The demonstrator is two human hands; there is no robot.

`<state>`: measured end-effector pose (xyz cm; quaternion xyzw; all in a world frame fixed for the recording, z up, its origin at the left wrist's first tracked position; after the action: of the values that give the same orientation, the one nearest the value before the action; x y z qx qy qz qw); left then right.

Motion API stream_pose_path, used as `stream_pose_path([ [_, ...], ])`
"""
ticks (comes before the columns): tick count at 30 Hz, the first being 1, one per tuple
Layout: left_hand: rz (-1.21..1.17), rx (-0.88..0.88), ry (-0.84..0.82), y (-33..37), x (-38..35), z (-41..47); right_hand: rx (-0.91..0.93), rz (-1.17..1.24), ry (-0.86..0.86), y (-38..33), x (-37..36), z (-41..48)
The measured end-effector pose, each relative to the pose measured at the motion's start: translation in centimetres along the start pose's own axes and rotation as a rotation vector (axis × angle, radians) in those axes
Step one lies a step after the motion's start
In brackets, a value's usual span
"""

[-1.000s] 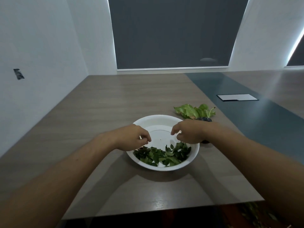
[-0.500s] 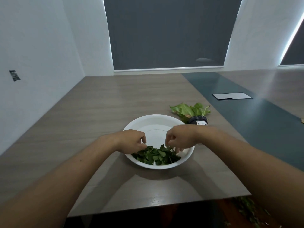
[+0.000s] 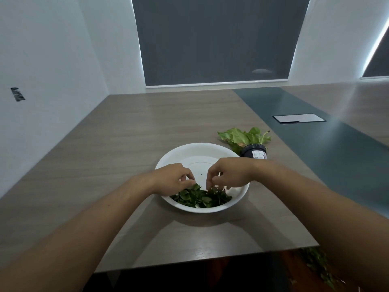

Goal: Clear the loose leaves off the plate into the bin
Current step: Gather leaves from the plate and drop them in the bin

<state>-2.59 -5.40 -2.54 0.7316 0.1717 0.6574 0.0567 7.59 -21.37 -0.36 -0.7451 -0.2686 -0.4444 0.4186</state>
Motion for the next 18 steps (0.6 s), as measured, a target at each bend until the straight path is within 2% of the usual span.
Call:
stream_pose_path([
  [9,-0.11,-0.037,-0.073,-0.5,0.9,-1.0,-0.035,-0.093,-0.106,2.0,-0.5,-0.9],
  [13,-0.136,-0.056,-0.102,-0.1,0.1,-1.2,0.006,-0.026,-0.068,1.7,-1.6,-0.5],
  [18,-0.188,-0.075,0.005,0.3,-0.8,-0.9,0.056,-0.012,0.063,1.4,-2.5,0.2],
])
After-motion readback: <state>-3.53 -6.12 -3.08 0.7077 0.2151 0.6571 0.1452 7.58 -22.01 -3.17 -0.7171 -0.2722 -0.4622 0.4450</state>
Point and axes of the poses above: each hand's wrist, its own z-axis towards the middle knuckle, its own x-axis out of the back of the hand, y = z × x, the point moved 5 cm from there along z, towards the middle knuckle, and after that the axes turned 6 degrees about y, right-handed, at the moved point
